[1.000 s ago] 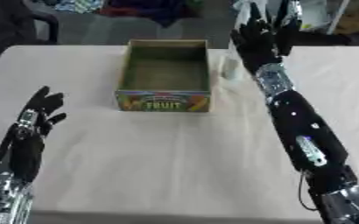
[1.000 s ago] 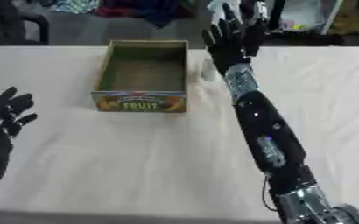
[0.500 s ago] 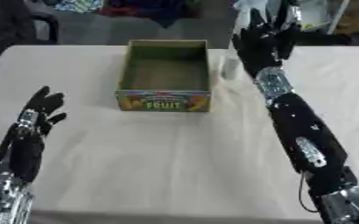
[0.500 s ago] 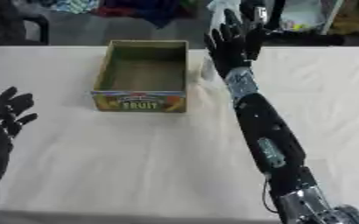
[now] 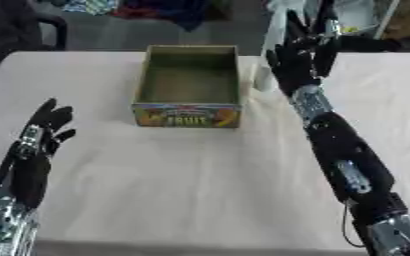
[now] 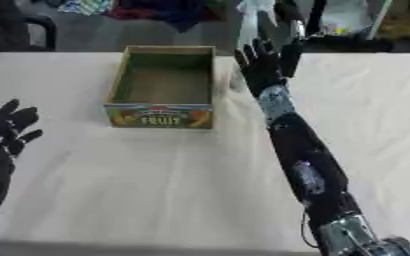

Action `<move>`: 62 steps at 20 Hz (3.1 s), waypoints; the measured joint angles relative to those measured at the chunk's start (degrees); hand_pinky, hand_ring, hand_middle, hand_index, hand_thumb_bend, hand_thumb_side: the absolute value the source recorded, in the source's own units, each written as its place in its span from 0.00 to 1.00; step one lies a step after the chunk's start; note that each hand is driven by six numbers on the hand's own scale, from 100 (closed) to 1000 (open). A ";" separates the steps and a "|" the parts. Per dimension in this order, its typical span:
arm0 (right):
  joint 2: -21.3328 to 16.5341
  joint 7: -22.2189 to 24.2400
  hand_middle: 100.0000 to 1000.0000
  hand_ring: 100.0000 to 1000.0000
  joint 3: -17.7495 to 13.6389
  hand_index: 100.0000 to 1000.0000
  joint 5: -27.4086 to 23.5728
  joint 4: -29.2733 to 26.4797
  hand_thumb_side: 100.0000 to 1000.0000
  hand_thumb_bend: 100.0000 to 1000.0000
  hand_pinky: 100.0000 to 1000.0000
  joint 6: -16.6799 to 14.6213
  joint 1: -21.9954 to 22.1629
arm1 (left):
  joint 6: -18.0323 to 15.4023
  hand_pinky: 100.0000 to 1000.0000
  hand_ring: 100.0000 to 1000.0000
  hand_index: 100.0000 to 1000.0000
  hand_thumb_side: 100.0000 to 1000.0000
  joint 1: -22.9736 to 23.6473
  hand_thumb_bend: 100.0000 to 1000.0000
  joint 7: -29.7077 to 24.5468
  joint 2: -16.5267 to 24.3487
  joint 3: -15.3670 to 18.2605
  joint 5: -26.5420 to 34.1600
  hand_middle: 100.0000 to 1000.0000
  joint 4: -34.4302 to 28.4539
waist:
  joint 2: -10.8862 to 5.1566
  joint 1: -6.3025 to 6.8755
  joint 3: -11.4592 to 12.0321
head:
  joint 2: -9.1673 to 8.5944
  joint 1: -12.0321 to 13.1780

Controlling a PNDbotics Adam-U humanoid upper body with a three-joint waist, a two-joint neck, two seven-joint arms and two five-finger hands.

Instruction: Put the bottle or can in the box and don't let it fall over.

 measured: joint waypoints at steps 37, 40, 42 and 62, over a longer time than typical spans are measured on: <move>-10.07 1.55 0.00 0.00 -2.77 1.00 -1.65 7.58 0.64 0.32 0.00 -4.04 -5.88 | -0.01 0.87 0.92 1.00 0.97 -4.61 0.00 -1.34 -0.01 -1.74 0.57 0.82 -0.75 | 3.03 -0.15 7.65 | -1.54 -6.97; -10.54 1.73 0.00 0.00 -3.02 1.00 -2.17 7.58 0.64 0.31 0.00 -4.24 -6.33 | -0.01 0.87 0.92 1.00 0.97 -4.88 0.00 -1.37 -0.01 -1.75 0.68 0.82 -0.75 | 3.05 -0.25 7.99 | -1.55 -7.27; -10.64 1.79 0.00 0.00 -3.02 1.00 -2.41 7.58 0.64 0.31 0.00 -4.29 -6.37 | -0.01 0.87 0.92 1.00 0.97 -4.97 0.00 -1.38 -0.01 -1.76 0.78 0.82 -0.76 | 3.06 -0.26 8.02 | -1.55 -7.32; -11.58 3.77 0.00 0.00 -2.97 1.00 -3.73 3.67 0.58 0.27 0.00 -4.07 -9.49 | 0.09 0.87 0.92 0.99 0.97 -4.65 0.00 -1.48 0.00 -2.07 0.94 0.82 -0.77 | 3.03 -0.51 7.74 | -2.55 -7.40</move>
